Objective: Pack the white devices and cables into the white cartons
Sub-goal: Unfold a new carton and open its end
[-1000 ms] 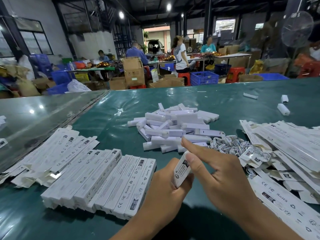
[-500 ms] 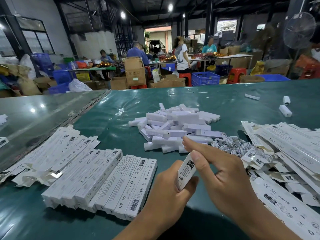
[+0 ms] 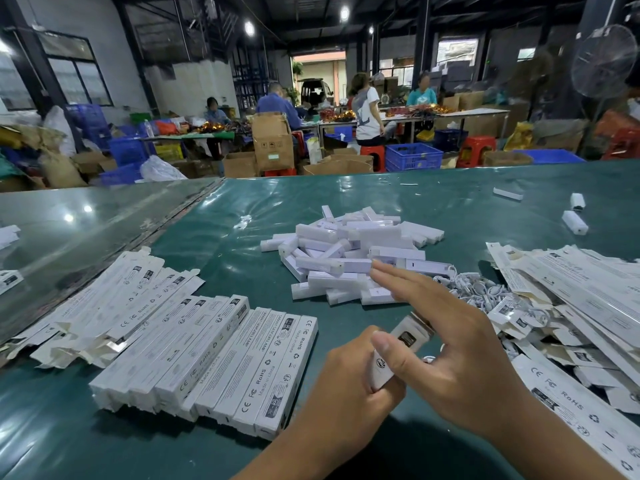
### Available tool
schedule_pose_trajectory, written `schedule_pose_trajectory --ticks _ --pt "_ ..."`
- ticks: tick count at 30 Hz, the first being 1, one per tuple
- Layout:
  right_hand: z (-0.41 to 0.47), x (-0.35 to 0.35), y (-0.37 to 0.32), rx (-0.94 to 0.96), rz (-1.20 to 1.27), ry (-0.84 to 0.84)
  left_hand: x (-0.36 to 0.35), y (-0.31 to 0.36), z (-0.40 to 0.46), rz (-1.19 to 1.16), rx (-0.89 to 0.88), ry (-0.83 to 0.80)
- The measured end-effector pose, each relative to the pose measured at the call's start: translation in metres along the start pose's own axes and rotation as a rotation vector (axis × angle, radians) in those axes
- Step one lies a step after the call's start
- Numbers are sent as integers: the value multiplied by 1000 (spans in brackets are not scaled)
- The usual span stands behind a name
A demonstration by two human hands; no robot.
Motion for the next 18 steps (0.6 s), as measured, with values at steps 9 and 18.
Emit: schedule_pose_trajectory --ticks 9,18 --pt "0 2 -1 5 -17 -87 -8 -4 0 88 -36 -76" --pt "3 -1 -9 47 -324 -185 -13 2 6 78 -54 -131"
Point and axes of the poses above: each hand's wrist, its own z-axis towards the middle knuckle, its own x-axis out of the back of the hand, y = z × x, the point moved 3 cm from there along z, towards the middle knuckle, and after that the axes turned 13 degrees about -y, right-handed, at the moved point
